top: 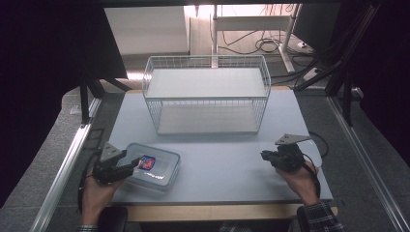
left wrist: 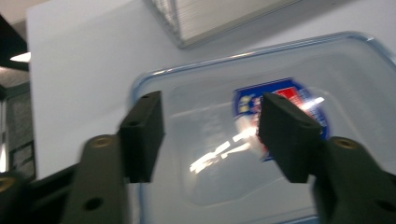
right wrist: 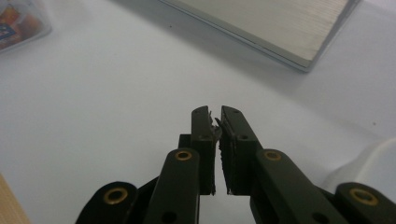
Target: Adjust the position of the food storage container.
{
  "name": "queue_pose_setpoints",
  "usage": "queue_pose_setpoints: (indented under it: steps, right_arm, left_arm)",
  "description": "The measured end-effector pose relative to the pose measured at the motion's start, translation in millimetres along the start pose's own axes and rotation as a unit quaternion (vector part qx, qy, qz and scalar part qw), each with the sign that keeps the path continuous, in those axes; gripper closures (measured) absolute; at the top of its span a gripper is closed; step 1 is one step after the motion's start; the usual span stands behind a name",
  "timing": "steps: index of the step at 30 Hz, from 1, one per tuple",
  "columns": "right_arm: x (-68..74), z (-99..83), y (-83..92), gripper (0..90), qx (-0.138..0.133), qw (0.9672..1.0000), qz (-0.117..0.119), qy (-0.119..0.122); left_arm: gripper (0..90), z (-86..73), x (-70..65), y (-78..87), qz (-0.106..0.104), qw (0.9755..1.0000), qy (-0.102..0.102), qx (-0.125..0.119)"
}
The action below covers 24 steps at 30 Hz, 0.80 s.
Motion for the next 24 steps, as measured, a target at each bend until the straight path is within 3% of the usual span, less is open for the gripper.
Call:
queue_pose_setpoints:
  steps: [8,10,14,20,24]
  right_arm:
    - [12.3,1.4,-4.9,83.3,0.003,0.9999,0.012,0.011]
    - [14.1,1.3,-6.2,83.8,0.004,0.9998,0.014,0.014]
    - [18.3,0.9,-8.4,84.7,0.006,0.9996,0.018,0.019]
    - [26.0,2.2,-8.8,84.6,0.004,0.9993,0.026,0.027]
    - [30.8,2.2,-9.1,84.3,0.004,0.9990,0.033,0.030]
  left_arm:
    - [83.0,-15.5,42.4,7.1,0.031,0.9980,0.054,-0.010]
    - [87.4,-22.4,52.8,5.0,0.046,0.9970,0.061,-0.002]
    - [90.0,-37.8,66.4,-5.4,0.054,0.9955,0.072,0.031]
    - [90.0,-53.5,63.4,-22.8,0.037,0.9940,0.062,0.082]
    - [90.0,-59.6,52.7,-28.7,0.010,0.9933,0.051,0.103]
Point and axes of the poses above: each handheld gripper's, and its own axes: y roughly backward along the jaws, z roughly out of its top, x roughly to its left, the point moved 9 cm from there along -y, roughly forward along the jaws, and after that the axes turned 11 degrees about x, right-handed, at the moved point
